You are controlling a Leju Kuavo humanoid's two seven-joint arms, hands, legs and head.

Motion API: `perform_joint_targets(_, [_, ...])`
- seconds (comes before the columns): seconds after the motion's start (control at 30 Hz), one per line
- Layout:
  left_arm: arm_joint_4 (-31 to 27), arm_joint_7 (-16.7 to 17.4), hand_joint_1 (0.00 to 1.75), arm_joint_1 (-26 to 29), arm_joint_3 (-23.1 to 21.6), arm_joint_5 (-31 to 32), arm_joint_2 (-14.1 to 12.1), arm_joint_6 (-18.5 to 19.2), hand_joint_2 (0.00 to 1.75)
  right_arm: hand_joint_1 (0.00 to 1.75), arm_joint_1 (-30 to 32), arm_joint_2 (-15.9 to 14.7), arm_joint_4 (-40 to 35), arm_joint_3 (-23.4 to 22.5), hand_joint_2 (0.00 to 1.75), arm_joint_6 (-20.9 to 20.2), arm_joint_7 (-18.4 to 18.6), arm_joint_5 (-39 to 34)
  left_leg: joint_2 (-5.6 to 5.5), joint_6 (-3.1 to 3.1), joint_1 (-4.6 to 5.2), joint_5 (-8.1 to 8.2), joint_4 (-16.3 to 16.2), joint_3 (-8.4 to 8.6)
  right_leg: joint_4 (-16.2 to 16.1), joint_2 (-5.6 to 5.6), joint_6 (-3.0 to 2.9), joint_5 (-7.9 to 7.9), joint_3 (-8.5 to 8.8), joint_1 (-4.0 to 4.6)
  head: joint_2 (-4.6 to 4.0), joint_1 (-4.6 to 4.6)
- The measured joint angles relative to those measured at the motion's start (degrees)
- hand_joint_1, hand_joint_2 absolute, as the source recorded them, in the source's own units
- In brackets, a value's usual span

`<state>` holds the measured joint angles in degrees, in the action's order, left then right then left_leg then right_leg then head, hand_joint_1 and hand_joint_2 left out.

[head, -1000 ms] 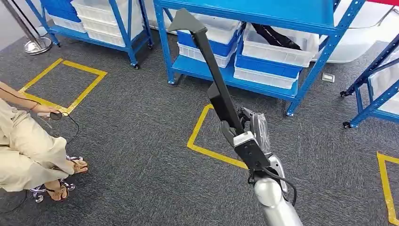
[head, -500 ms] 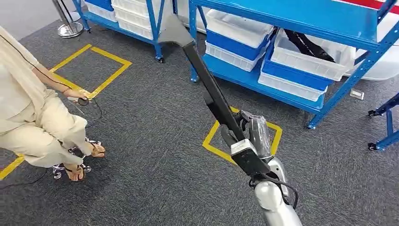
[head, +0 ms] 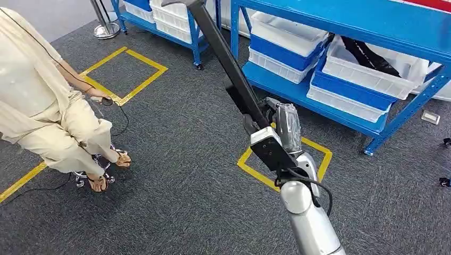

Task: Take the parts from the cabinet and place them on the table.

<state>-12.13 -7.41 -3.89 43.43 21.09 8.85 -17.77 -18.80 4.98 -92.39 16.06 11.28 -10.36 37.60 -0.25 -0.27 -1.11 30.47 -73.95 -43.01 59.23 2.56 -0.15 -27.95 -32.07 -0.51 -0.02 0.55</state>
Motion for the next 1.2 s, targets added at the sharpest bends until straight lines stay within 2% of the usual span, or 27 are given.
perform_joint_targets(0.03, [0.00,0.20,0.00,0.00,0.09,-0.02,0.00,-0.26,0.00,1.75,-0.36,0.31,0.00,-0.02,1.75,0.00,0.55,0.46,0.23,0.34,0.05,-2.16,4.08,2.28,0.00,0.48,0.01,-0.01,0.01,0.11,0.00,-0.02])
perform_joint_targets(0.07, [-0.02,0.20,0.00,-0.03,0.28,-0.11,0.00,-0.26,0.00,1.75,-0.79,0.52,-0.02,0.00,1.75,0.00,1.09,1.09,1.17,0.84,0.24,-4.19,9.12,5.17,-0.01,0.82,0.02,-0.02,0.03,0.17,0.00,0.02])
perform_joint_targets(0.1, [-0.07,0.11,0.00,-0.11,0.46,-0.11,0.00,-0.15,0.00,1.75,-1.14,0.74,-0.17,0.00,1.75,0.00,1.53,1.65,3.62,1.46,0.67,-4.90,13.47,7.65,-0.02,1.18,0.03,-0.03,0.11,0.22,0.00,0.00])
perform_joint_targets(0.13, [-0.07,0.00,0.00,-0.28,0.61,-0.18,0.00,0.05,0.00,1.75,-1.25,0.76,-0.42,-0.02,1.75,0.02,1.88,2.08,4.34,1.50,1.26,-4.43,14.20,7.92,0.14,1.57,0.25,-0.16,-0.11,0.96,0.00,-0.02])
perform_joint_targets(0.2, [-0.07,-0.50,0.00,-0.29,1.01,-0.22,0.00,0.48,0.00,1.75,-1.32,0.74,-0.57,0.00,1.75,0.04,2.31,2.64,3.20,1.65,1.56,-4.65,14.41,7.50,-0.08,2.45,0.32,-0.15,-0.09,0.71,0.00,0.00])
perform_joint_targets(0.27, [-0.07,-0.99,0.00,-0.17,1.29,-0.17,-0.02,0.96,0.00,1.75,-1.40,0.72,-0.83,-0.04,1.75,0.07,2.47,2.99,1.98,2.26,1.60,-5.16,15.22,7.73,-0.32,3.47,0.76,-0.28,0.24,0.84,0.00,-0.02])
perform_joint_targets(0.33, [-0.09,-1.18,0.00,-0.12,1.35,-0.11,-0.04,1.03,0.00,1.75,-1.58,0.55,-1.05,-0.02,1.75,0.07,2.42,2.97,1.13,2.90,1.00,-5.91,16.07,8.27,3.16,-0.43,0.85,-2.18,-1.47,0.52,0.00,-0.04])
perform_joint_targets(0.37, [-0.11,-1.20,0.00,-0.16,1.38,-0.02,-0.07,1.09,0.00,1.75,-1.67,0.29,-1.05,-0.07,1.75,0.07,2.31,2.73,0.71,3.09,0.99,-5.96,16.09,8.16,7.06,-1.46,0.54,-3.97,-3.32,0.42,0.00,-0.33])
perform_joint_targets(0.43, [-0.11,-1.33,0.00,-0.23,1.38,0.22,-0.07,1.27,0.00,1.75,-1.40,-0.61,-0.85,-0.20,1.75,0.07,1.99,1.92,-0.76,3.16,0.99,-6.01,16.06,8.02,15.40,-2.01,0.51,-6.73,-7.55,0.18,0.00,-0.37])
perform_joint_targets(0.47, [-0.11,-1.33,0.00,-0.17,1.40,0.52,-0.07,1.42,0.00,1.75,-1.28,-0.94,-0.70,-0.28,1.75,0.07,1.81,1.59,-1.47,3.14,0.99,-6.03,16.04,8.02,16.78,-2.07,0.85,-6.63,-8.37,0.10,0.00,-0.42])
perform_joint_targets(0.53, [-0.11,-1.44,0.00,-0.03,1.40,0.98,-0.07,1.55,0.00,1.75,-1.27,-1.44,-0.44,-0.44,1.75,0.11,1.46,1.09,-2.75,3.00,0.95,-6.10,15.97,8.07,11.71,-2.25,1.98,-3.88,-6.18,-0.18,0.00,-0.46])
perform_joint_targets(0.57, [-0.11,-1.58,0.00,-0.03,1.40,1.24,0.00,1.64,0.00,1.75,-1.27,-1.69,-0.42,-0.48,1.75,0.13,1.26,0.83,-3.37,2.93,0.93,-6.12,15.93,8.13,6.87,-2.71,2.58,-1.81,-3.88,-0.46,0.00,-0.39])
perform_joint_targets(0.6, [-0.11,-1.79,0.00,-0.04,1.40,1.36,0.00,1.97,0.00,1.75,-1.28,-1.93,-0.39,-0.48,1.75,0.20,1.00,0.57,-3.97,2.70,0.88,-6.12,15.88,8.13,1.60,-4.07,3.04,0.11,-1.40,-0.84,0.00,-0.46])
perform_joint_targets(0.63, [-0.11,-1.95,0.00,-0.05,1.40,1.74,0.00,2.17,0.00,1.75,-1.26,-2.34,-0.29,-0.50,1.75,0.24,0.87,0.31,-4.47,2.24,1.28,-6.02,15.55,7.88,-0.08,-5.29,2.93,0.31,-1.04,-0.93,0.00,-0.46])
perform_joint_targets(0.67, [-0.11,-2.08,0.00,-0.05,1.33,1.92,0.00,2.16,0.00,1.75,-1.24,-2.43,-0.26,-0.50,1.75,0.31,0.81,0.13,-4.92,1.92,1.25,-6.03,15.52,7.62,-0.26,-4.39,2.41,0.62,-0.62,-0.90,0.00,-0.41])
perform_joint_targets(0.73, [-0.11,-2.12,0.00,0.18,1.25,2.51,0.00,2.19,0.00,1.75,-0.88,-2.89,-0.17,-0.59,1.75,0.50,0.76,-0.24,-5.25,1.31,0.83,-6.38,15.70,7.34,-0.20,-4.01,2.01,0.84,-0.75,-0.37,0.00,-0.39])
perform_joint_targets(0.77, [-0.11,-2.12,0.00,0.28,1.25,2.87,0.00,2.14,0.00,1.75,-0.89,-3.00,-0.17,-0.59,1.75,0.57,0.76,-0.31,-5.61,1.06,0.70,-6.38,15.60,7.15,-0.40,-3.52,1.60,1.10,-0.72,-0.56,0.00,-0.39])
perform_joint_targets(0.8, [-0.11,-2.06,0.00,0.33,1.20,3.34,-0.07,2.10,0.00,1.75,-0.94,-3.10,-0.22,-0.61,1.75,0.87,0.70,-0.44,-4.51,0.88,0.47,-5.74,14.84,6.91,-0.69,-3.16,1.22,1.33,-0.59,-1.05,0.00,-0.31])
perform_joint_targets(0.83, [-0.09,-2.01,0.00,0.31,1.11,3.72,-0.04,2.10,0.00,1.75,-0.87,-3.15,-0.22,-0.61,1.75,1.03,0.70,-0.55,-2.26,0.59,0.70,-4.19,12.76,5.93,-0.69,-2.84,0.86,1.27,-0.53,-0.91,0.00,-0.09])
perform_joint_targets(0.87, [-0.09,-1.88,0.00,0.22,0.96,4.09,-0.04,2.14,0.00,1.75,-0.79,-3.28,-0.24,-0.61,1.75,1.09,0.70,-0.57,-1.13,0.30,0.48,-2.00,8.79,4.04,-0.69,-2.38,0.13,1.17,-0.54,-0.72,0.00,0.13])
perform_joint_targets(0.93, [-0.09,-1.82,0.00,0.13,0.76,4.28,-0.04,2.21,0.00,1.75,-0.36,-3.65,-0.24,-0.63,1.75,1.11,0.70,-0.68,-0.26,-0.07,0.23,1.58,0.05,-0.32,-0.68,-1.28,0.05,1.10,-0.59,-0.36,0.00,0.13])
perform_joint_targets(0.97, [-0.09,-1.77,0.00,0.17,0.74,4.31,-0.04,2.27,0.00,1.75,-0.10,-3.78,-0.22,-0.63,1.75,1.14,0.70,-0.72,-0.12,-0.19,0.16,1.81,-2.00,-1.43,-0.68,-0.77,0.02,1.07,-0.61,-0.27,0.00,0.11])
perform_joint_targets(1.0, [-0.09,-1.71,0.00,0.20,0.74,4.41,-0.06,2.30,0.00,1.75,0.14,-3.98,-0.22,-0.63,1.75,1.16,0.74,-0.79,0.00,-0.22,0.06,0.87,-1.40,-1.20,-0.68,-0.29,0.02,1.04,-0.60,-0.22,0.00,0.09])
perform_joint_targets(1.07, [-0.09,-1.62,0.00,0.20,0.72,4.85,-0.07,2.51,0.00,1.75,0.40,-4.31,-0.22,-0.65,1.75,1.22,0.78,-1.16,0.68,0.00,-0.01,-3.42,6.62,2.96,-0.67,0.58,0.00,0.98,-0.55,-0.19,0.00,0.09])
perform_joint_targets(1.1, [-0.09,-1.57,0.00,0.15,0.68,5.05,-0.07,2.58,0.00,1.75,0.53,-4.42,-0.22,-0.66,1.75,1.36,0.76,-1.29,1.99,0.27,0.01,-5.42,11.93,5.94,-0.67,0.92,0.15,0.88,-0.49,-0.18,0.00,0.13])
perform_joint_targets(1.13, [-0.09,-1.51,0.00,0.02,0.63,5.33,-0.07,2.62,0.00,1.75,0.73,-4.55,-0.24,-0.68,1.75,1.57,0.65,-1.40,4.09,0.39,0.49,-4.93,14.86,7.41,-0.64,1.23,0.29,0.79,-0.46,0.24,0.00,0.13])
perform_joint_targets(1.2, [-0.09,-1.25,0.00,-0.04,0.24,5.42,-0.07,2.65,0.00,1.75,1.22,-4.83,-0.24,-0.83,1.75,1.86,0.43,-1.60,2.68,0.86,0.89,-5.17,14.84,7.22,-0.64,1.85,0.76,0.62,-0.52,0.47,0.00,-0.13])
